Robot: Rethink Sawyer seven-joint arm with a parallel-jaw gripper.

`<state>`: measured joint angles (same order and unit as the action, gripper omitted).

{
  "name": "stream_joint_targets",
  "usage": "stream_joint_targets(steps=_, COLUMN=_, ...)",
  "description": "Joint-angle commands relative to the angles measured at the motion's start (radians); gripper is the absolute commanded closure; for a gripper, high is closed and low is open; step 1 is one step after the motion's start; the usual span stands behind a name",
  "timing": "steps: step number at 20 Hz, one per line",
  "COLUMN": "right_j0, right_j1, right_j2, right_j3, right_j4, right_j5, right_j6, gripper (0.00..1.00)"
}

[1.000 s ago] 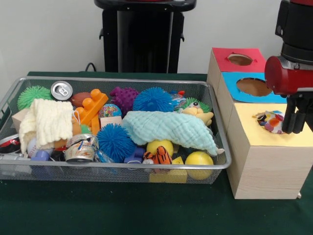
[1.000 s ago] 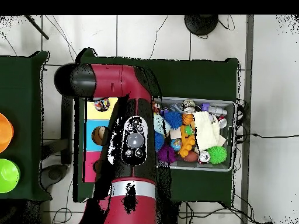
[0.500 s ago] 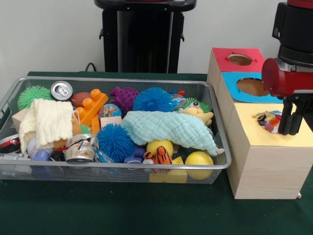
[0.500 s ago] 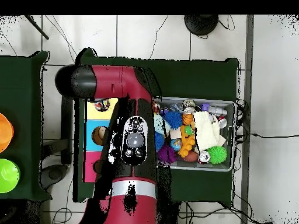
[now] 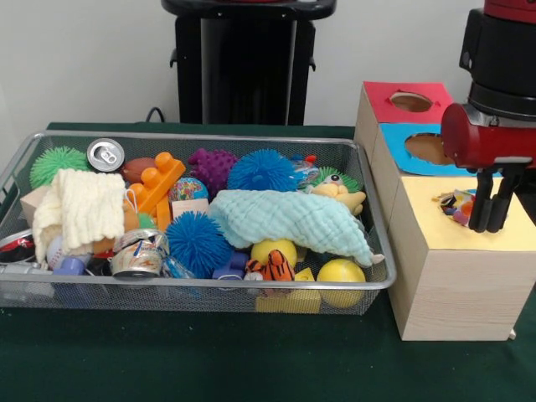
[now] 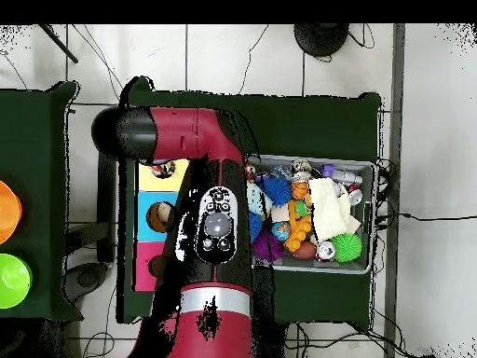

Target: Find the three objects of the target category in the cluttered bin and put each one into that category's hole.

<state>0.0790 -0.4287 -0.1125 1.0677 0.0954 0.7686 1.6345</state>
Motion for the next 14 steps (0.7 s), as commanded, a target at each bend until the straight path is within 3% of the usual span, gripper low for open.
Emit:
stream_joint_targets(steps=1, right_j0=-0.046, right_j1=0.031, right_j2=0.099, right_j3=0.130, right_j4=-0.043, right_j5=-0.054, right_j6=0.022, gripper=1.00)
stream_joint_targets(steps=14, right_j0=-0.047, right_j1=0.029, right_j2=0.098, right_j3=0.161, right_j4=-0.049, right_j5=-0.086, right_j6=0.030, gripper=1.00)
